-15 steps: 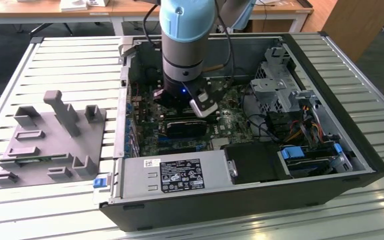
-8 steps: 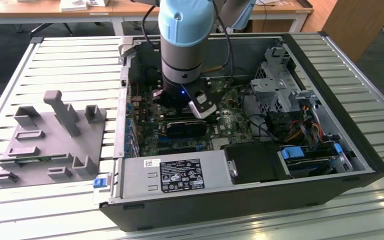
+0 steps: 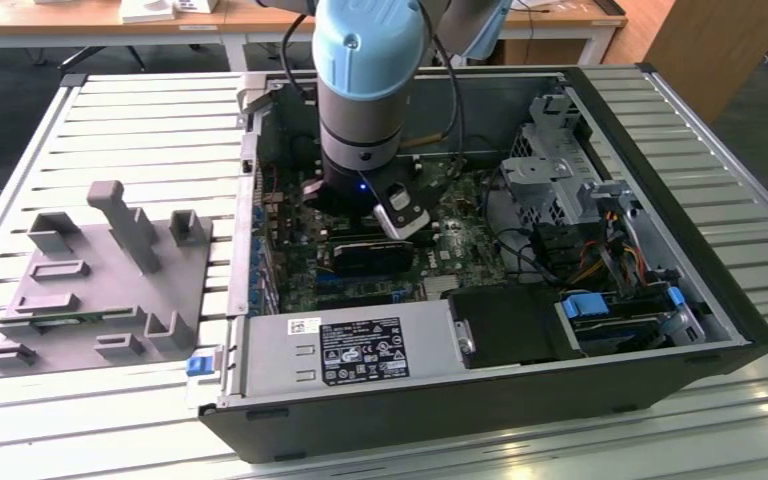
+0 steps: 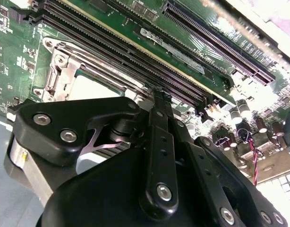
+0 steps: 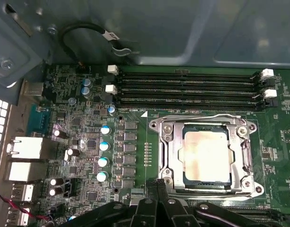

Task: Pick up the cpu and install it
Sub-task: 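Install the second cpu locking lever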

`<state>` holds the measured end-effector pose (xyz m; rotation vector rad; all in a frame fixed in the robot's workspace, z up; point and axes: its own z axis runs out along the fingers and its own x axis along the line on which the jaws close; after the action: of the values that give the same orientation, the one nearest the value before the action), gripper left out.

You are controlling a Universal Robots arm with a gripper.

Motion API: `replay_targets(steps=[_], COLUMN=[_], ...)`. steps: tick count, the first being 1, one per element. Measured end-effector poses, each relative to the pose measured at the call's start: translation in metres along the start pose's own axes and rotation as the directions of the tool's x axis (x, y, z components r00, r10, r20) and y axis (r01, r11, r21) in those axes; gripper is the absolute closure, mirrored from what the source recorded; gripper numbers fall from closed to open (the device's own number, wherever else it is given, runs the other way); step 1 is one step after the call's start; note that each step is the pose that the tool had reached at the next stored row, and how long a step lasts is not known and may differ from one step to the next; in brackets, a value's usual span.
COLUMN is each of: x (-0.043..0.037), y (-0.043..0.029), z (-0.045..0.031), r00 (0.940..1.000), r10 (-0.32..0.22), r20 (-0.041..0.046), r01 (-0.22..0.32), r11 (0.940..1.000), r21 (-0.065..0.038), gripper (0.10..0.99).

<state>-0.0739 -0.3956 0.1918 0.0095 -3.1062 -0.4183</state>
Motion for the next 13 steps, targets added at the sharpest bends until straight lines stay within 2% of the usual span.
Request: replay_targets(steps=[10, 13], x=[0.0018, 0.0018], y=[-0.0003, 0.0003], z=[0.0011, -0.0008], r00=[1.0000, 1.0000], r10=[0.000, 0.000], r20=[0.0000, 0.0001], r01=[0.000, 0.000], r11=[1.0000, 1.0000], r21=[0.001, 0.000], gripper=[0.980, 0.980])
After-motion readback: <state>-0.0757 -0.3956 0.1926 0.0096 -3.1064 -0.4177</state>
